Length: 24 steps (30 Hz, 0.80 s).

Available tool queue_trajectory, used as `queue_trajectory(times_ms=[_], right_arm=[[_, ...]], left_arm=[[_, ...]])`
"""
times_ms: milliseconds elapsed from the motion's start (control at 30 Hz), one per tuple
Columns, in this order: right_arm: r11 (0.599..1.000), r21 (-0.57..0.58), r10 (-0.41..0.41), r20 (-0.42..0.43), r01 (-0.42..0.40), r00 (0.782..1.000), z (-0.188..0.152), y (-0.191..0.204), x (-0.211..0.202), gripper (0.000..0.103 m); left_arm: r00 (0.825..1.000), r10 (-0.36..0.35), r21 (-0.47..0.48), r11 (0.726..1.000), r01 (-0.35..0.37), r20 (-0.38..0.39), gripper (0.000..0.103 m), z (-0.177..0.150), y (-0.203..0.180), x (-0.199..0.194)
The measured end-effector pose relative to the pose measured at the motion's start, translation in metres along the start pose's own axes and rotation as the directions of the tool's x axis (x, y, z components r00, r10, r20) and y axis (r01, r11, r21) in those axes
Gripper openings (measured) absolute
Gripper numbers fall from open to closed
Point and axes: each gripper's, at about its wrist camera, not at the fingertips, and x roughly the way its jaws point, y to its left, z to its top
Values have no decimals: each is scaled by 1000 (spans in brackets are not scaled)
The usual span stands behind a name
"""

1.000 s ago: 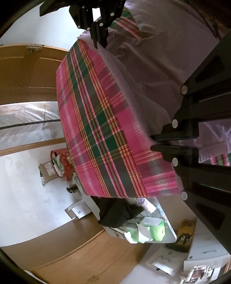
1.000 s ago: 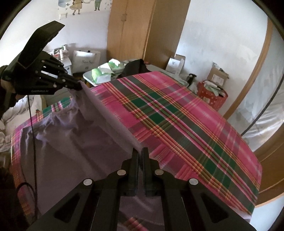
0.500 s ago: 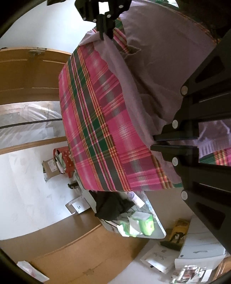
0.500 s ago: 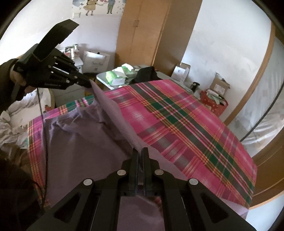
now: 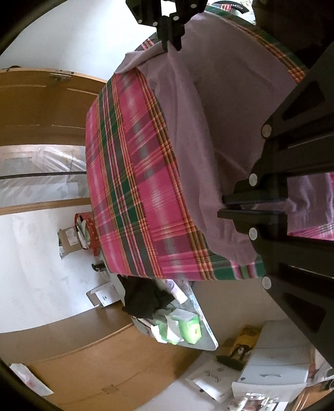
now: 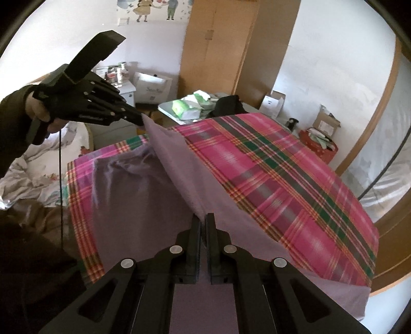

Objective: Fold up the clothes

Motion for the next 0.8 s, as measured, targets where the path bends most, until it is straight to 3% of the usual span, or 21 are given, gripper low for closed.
queue_trajectory(times_ms=[267,800], right_arm=[[999,-21,28,4,-28,1000,-13,28,-10,4],[996,1,89,-44,-89,995,-49,65,-5,4]], left_arm=[[999,10,-37,999,-9,44,4,-30,-6,-17],[1000,-4,-122,992,6,19,4,-88,-17,-10]])
